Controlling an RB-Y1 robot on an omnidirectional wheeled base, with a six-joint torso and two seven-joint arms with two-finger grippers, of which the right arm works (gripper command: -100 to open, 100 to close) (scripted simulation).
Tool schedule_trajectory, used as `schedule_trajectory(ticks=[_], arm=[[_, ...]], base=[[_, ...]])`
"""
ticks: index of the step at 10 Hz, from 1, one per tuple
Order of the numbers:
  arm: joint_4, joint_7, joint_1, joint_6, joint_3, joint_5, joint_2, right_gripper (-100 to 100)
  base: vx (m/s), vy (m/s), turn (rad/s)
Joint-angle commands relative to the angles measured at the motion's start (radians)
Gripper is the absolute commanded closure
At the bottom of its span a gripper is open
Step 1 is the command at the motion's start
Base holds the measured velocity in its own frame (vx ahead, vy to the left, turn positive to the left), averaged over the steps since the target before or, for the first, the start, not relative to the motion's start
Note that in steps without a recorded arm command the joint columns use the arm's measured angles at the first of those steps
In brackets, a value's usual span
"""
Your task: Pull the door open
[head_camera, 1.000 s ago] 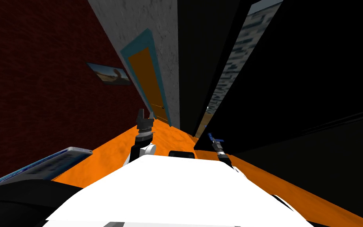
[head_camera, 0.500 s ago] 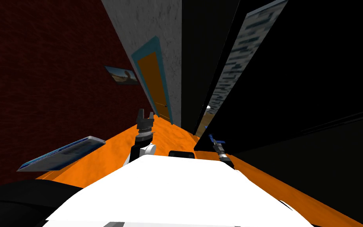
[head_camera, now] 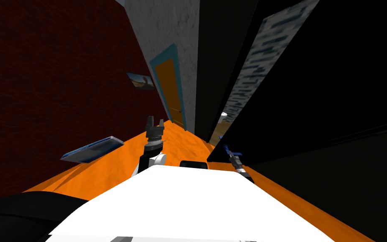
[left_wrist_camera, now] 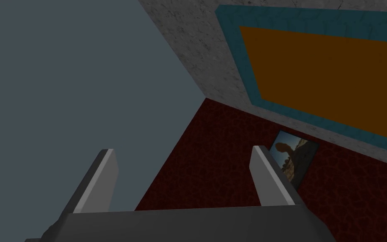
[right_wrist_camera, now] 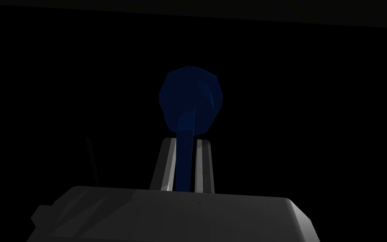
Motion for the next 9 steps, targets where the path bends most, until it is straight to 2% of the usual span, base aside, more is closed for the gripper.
schedule_trajectory(ticks=[1, 3, 4, 9], arm=[[0.028, -0.005, -0.003, -0.028, -0.001, -0.002, -0.007, 100], [0.040, -0.014, 0.016, -0.064, 0.005, -0.004, -0.019, 100], [0.023, -0.010, 0.018, -0.052, 0.006, -0.001, -0.012, 100], [0.050, -0.016, 0.031, -0.093, 0.014, -0.004, -0.020, 100]], base=[[-0.146, -0.059, 0.116], [-0.185, -0.051, 0.170], [-0.087, -0.018, 0.029], [-0.198, -0.069, 0.171]])
